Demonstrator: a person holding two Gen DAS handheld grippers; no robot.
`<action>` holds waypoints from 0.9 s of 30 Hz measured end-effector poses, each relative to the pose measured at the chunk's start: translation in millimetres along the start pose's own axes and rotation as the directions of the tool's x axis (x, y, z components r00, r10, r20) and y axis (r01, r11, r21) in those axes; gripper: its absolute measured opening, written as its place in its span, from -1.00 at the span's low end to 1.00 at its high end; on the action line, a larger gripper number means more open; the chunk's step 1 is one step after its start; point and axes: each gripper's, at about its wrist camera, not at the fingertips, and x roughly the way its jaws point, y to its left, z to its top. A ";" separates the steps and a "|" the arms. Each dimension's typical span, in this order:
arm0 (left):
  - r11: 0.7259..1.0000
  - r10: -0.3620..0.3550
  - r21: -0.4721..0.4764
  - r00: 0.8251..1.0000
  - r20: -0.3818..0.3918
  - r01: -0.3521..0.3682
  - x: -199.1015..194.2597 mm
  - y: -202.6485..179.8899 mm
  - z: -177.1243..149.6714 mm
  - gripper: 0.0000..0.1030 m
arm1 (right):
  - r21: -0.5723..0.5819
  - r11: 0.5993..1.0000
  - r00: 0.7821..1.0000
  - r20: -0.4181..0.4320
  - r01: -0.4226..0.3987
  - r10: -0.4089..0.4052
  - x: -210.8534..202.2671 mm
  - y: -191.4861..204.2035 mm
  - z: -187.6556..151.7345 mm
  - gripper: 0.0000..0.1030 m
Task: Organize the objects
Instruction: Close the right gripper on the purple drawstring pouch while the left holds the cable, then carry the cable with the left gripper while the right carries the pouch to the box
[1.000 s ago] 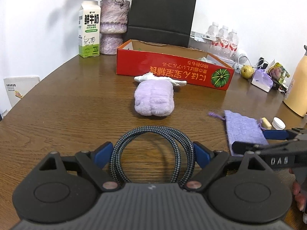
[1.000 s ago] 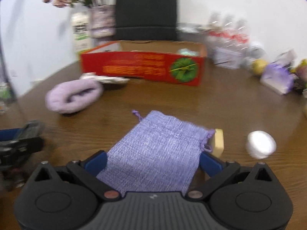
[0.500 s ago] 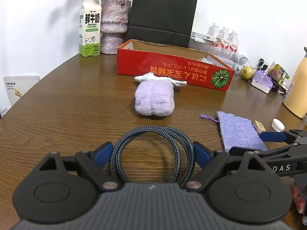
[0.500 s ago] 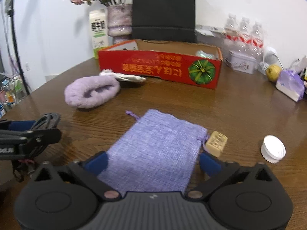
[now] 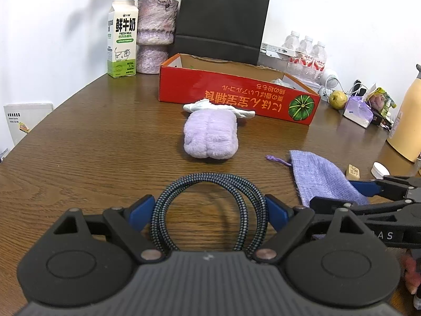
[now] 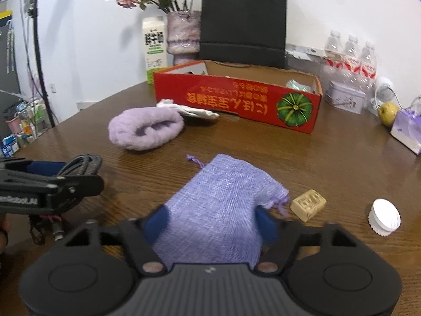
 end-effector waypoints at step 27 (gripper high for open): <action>1.000 0.022 0.021 0.997 0.075 -0.024 -12.3 -7.1 -3.9 0.72 | -0.014 0.995 0.974 0.206 0.100 -0.095 -33.6 5.7 -5.0 -0.91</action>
